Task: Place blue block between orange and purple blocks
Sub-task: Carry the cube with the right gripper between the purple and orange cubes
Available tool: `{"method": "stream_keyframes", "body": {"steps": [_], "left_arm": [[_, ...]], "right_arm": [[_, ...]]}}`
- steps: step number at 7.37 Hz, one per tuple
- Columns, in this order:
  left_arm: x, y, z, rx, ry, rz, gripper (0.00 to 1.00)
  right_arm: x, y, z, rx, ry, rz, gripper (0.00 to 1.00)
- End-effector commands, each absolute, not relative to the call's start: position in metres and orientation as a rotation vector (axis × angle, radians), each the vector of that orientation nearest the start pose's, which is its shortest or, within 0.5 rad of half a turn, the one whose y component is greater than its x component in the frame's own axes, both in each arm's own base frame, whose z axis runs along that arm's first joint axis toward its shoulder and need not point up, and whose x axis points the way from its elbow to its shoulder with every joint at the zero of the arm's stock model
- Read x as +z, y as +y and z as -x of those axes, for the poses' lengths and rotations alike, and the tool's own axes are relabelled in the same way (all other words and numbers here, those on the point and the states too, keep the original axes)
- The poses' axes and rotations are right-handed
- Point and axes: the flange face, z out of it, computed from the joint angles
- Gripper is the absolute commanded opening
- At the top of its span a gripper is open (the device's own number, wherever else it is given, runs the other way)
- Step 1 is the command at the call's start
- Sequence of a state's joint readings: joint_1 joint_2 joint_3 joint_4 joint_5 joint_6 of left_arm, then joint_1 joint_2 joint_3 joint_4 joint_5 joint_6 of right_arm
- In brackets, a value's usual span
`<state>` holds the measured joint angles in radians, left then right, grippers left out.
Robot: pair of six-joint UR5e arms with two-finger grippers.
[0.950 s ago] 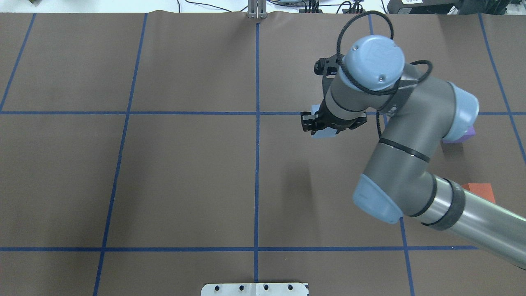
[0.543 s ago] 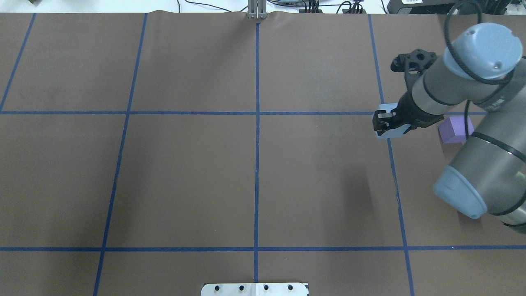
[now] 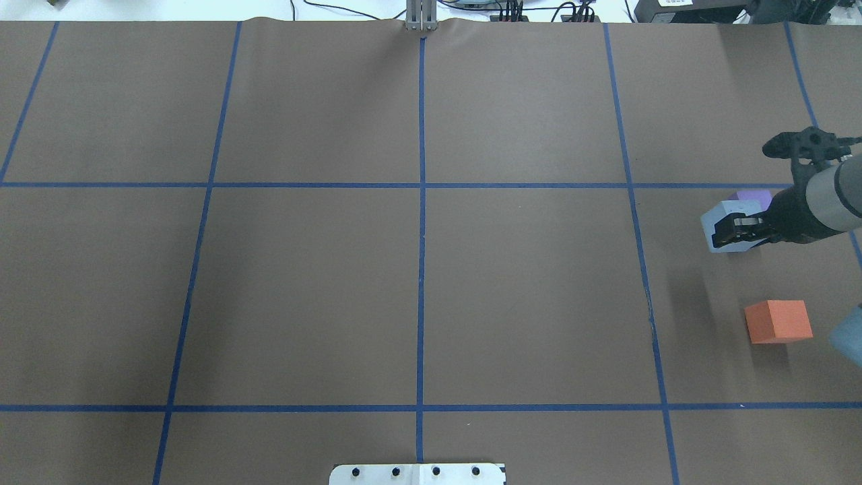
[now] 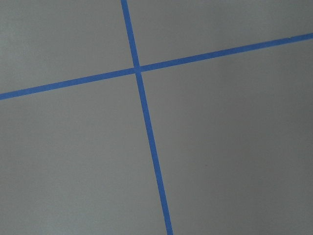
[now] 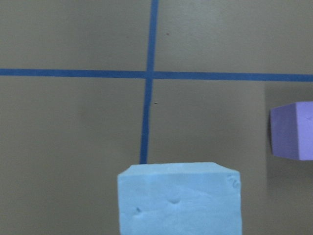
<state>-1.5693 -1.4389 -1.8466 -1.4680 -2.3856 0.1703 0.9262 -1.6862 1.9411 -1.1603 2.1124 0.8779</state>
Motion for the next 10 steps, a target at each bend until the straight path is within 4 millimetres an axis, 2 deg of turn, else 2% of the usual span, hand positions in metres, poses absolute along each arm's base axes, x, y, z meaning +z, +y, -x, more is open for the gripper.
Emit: {"method": "stream_keyframes", "body": {"steps": [1,2,3,4,5,6,9,10], "left_arm": [[0.591,-0.435,0.06,0.179,0.811,-0.108,1.0],[0.591,-0.435,0.06,0.18,0.811,-0.109,1.0],[0.591,-0.435,0.06,0.18,0.811,-0.109,1.0],[0.591,-0.435,0.06,0.179,0.811,-0.108,1.0],[0.591,-0.435,0.06,0.179,0.811,-0.108,1.0],[0.591,-0.435,0.06,0.179,0.811,-0.108,1.0],[0.591,-0.435,0.06,0.179,0.811,-0.108,1.0],[0.592,-0.435,0.059,0.178,0.811,-0.105,1.0]], "right_arm": [[0.561,-0.401,0.194,0.052,-0.816,-0.106,0.0],[0.577,-0.401,0.195,0.054,-0.812,-0.105,0.04],[0.588,-0.402,0.195,0.06,-0.797,-0.099,0.17],[0.591,-0.402,0.195,0.064,-0.789,-0.101,0.34],[0.591,-0.402,0.195,0.062,-0.789,-0.101,0.58],[0.591,-0.402,0.196,0.063,-0.787,-0.099,1.0],[0.579,-0.403,0.194,0.056,-0.8,-0.12,1.0],[0.562,-0.404,0.186,0.046,-0.82,-0.143,1.0]]}}
